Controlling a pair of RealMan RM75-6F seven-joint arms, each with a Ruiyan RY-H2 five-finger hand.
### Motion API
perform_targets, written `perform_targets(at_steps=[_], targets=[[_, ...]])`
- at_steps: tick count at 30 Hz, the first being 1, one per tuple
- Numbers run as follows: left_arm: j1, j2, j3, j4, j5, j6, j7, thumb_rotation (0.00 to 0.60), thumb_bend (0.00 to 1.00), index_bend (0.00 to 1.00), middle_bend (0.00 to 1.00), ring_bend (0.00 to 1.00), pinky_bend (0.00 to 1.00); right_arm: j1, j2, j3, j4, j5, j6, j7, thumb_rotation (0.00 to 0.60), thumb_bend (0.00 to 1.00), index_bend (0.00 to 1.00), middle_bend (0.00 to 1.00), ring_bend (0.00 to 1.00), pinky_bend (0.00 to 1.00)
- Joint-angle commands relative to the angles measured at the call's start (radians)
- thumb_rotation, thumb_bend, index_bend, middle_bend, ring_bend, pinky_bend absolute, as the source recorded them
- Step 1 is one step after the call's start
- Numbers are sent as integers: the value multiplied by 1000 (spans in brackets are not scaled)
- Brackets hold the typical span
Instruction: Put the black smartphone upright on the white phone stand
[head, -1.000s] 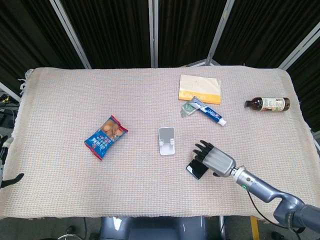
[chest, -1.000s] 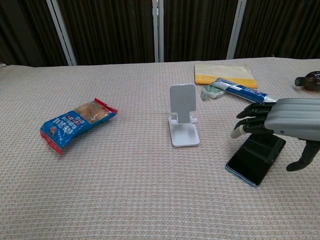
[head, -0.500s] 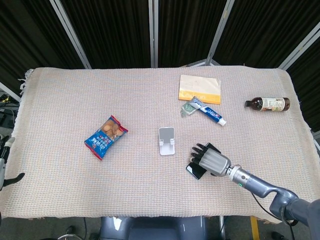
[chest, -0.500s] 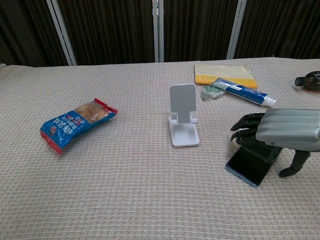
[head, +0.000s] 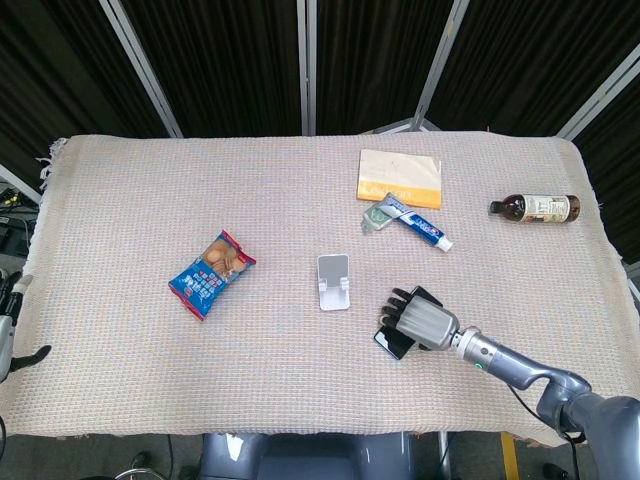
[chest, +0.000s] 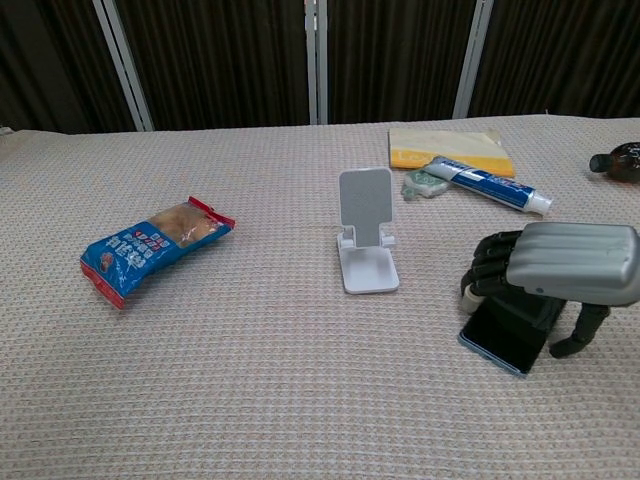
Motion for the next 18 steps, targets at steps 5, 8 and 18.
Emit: perform_targets(at_steps=[5,8,18], targets=[[0,3,2,-6,5,2,-4,600,0,0,0,0,0,-12,-3,2,36,-2,94,25,600,170,487,507,413,229],[2,7,4,-10,14,5,-13,600,0,0,0,0,0,-14,14,12,20,0,131,8,600,169,489,508,413,229],[10,30,13,-27,50,27,-55,600,0,0,0,0,0,21,154,79,-189,-29,254,-235,600,166,499,509,414,233]])
